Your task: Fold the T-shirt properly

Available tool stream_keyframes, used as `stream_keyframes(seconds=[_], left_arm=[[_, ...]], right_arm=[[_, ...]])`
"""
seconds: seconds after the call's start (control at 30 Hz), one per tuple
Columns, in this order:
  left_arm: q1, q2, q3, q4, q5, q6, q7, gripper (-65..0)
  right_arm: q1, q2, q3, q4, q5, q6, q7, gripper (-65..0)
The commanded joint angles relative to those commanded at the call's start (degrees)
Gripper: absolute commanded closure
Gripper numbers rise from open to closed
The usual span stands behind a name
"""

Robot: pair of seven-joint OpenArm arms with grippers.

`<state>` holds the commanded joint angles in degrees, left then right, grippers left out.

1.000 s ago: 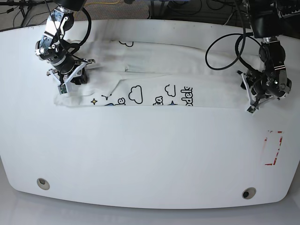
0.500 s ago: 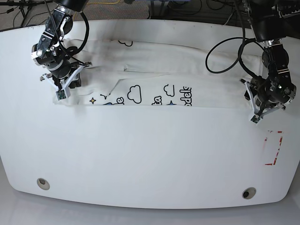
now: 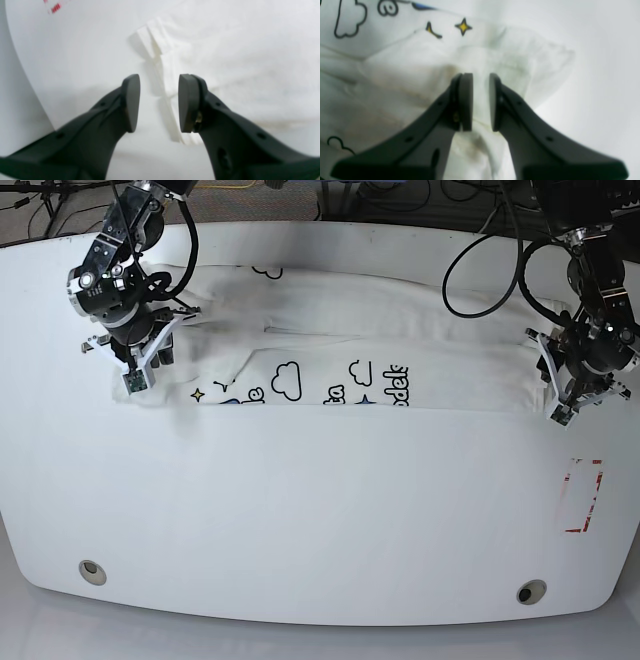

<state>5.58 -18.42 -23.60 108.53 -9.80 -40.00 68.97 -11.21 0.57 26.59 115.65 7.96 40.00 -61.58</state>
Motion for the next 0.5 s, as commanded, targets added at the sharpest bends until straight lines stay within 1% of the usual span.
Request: stream_keyframes(seconds=[0.07,0.2,0.5], left_arm=[[0.7,0.0,-1.32,0.35,0.0,0.0,0.0,-24.0],[1.23,0.0,-2.02,0.53,-0.09,0.0,0.0,-24.0],[1.49,0.0,-4.31,0.44,-0.09,0.0,0.0,-24.0]], right_arm=[[-0.88,0.0,-1.32,0.09,0.0,0.0,0.0,-10.6],[-2.11,-0.09,-3.52,0.09,0.0,0.0,0.18,-10.5],[-2.55,-0.26,-4.92,-0.18,0.0,0.0,0.26,-10.3]])
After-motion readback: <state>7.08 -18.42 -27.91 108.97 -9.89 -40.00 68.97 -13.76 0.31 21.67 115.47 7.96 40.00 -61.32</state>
